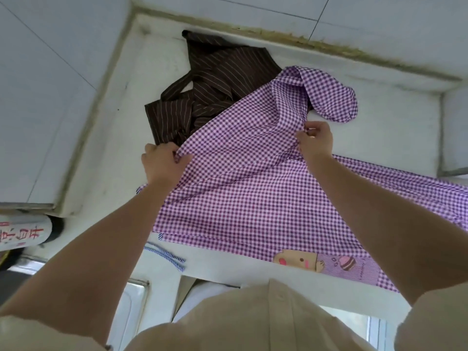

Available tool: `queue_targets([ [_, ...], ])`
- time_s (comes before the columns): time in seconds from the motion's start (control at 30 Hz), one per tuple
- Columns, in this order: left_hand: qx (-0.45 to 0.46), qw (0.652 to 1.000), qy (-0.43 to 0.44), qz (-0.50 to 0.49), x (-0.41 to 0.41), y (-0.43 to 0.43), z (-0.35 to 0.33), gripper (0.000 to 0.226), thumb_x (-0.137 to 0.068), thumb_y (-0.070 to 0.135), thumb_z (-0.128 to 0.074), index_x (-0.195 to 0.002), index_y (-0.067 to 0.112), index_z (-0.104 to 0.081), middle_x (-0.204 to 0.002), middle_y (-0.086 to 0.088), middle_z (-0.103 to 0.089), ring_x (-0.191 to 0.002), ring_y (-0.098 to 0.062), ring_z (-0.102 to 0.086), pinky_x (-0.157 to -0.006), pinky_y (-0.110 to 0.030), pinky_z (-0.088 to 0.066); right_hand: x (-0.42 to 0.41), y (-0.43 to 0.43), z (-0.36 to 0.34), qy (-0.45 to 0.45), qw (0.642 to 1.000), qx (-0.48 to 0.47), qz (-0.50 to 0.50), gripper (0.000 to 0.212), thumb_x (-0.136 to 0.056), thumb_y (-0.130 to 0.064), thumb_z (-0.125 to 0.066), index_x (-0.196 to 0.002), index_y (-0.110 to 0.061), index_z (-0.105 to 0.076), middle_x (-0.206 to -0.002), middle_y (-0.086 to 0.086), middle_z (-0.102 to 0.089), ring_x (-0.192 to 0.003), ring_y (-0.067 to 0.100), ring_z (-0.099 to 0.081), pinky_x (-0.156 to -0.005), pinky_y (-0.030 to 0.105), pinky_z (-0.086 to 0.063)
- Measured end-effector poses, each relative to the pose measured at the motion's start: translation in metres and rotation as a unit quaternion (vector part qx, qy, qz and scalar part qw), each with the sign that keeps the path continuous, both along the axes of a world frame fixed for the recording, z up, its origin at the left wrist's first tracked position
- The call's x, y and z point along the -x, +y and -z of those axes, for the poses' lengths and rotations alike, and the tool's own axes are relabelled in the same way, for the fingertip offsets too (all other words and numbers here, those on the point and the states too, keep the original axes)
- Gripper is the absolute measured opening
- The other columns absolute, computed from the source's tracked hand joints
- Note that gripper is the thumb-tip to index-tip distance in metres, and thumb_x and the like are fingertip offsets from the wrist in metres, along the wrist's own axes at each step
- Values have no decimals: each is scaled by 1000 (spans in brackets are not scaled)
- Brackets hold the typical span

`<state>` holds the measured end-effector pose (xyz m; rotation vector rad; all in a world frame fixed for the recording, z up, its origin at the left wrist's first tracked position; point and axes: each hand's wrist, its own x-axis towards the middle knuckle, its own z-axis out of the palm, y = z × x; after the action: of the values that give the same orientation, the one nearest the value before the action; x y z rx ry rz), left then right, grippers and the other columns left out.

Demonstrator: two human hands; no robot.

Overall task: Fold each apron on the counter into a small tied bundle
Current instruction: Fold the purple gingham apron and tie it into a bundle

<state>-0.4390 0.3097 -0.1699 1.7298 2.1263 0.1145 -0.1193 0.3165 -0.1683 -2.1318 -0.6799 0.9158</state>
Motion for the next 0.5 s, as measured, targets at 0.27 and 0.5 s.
queue_targets([
  [0.27, -160, 985, -46, 32, -30, 22, -12, 18, -91, 24, -58, -106, 14, -60, -106, -7, -60, -101, -24, -50, -89, -34, -39, -11, 12, -14, -99, 994, -54, -9, 37, -88, -13, -63, -121, -9, -49, -113, 5, -53, -96, 17, -53, -91, 31, -48],
  [0.5, -116, 977, -141, 115, -99, 60, -25, 35, -93, 28, -60, -126, 17, -59, -126, -3, -55, -100, -16, -58, -79, -21, -39, -20, 45, -23, -230, 965, -90, -87, 57, -84, -6, -64, -136, -6, -40, -144, 12, -36, -108, 8, -44, -79, 21, -45],
])
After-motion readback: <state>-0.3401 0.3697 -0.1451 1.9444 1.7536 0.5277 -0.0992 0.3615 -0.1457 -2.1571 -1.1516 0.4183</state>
